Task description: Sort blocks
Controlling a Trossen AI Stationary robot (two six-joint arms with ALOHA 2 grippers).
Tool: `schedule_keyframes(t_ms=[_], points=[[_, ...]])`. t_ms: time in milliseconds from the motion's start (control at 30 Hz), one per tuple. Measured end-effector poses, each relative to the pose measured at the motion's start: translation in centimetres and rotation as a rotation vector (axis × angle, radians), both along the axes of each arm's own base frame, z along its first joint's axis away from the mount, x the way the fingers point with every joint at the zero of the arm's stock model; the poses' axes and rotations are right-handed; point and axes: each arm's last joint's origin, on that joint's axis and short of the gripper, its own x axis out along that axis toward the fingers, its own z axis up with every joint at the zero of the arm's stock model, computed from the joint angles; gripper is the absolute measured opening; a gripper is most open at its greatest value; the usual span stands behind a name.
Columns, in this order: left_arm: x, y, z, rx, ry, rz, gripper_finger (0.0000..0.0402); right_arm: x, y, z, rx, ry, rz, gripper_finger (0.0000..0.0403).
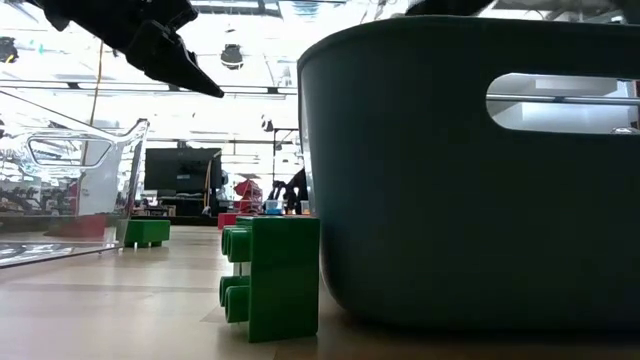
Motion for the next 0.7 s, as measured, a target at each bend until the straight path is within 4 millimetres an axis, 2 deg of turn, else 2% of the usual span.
schedule_keyframes(t_ms=[100,167,267,367,533,633,700], points=[[0.0,0.0,0.0,-0.009,-0.008,0.005,0.0226,0.4,5.2,2.8,0.005,-0.101,0.102,0.0104],[0.0,0.0,0.0,-0.021,-0.013,0.01,0.0226,0.7,8.9,3.8,0.016,-0.157,0.172,0.0104],[0.0,0.0,0.0,-0.044,-0.024,0.02,0.0226,0.9,14.1,4.3,0.042,-0.209,0.245,0.0104],[0.0,-0.1,0.0,-0.06,-0.031,0.021,0.0226,0.9,18.4,4.1,0.076,-0.244,0.284,0.0104],[0.1,-0.4,0.1,-0.072,-0.038,0.007,0.0226,1.2,23.7,2.6,0.145,-0.271,0.286,0.0104],[0.1,-0.7,0.3,-0.082,-0.058,-0.005,0.0226,1.7,25.5,1.5,0.179,-0.291,0.264,0.0104],[0.2,-1.0,0.7,-0.08,-0.075,-0.023,0.0226,2.2,26.2,0.0,0.191,-0.268,0.23,0.0106]])
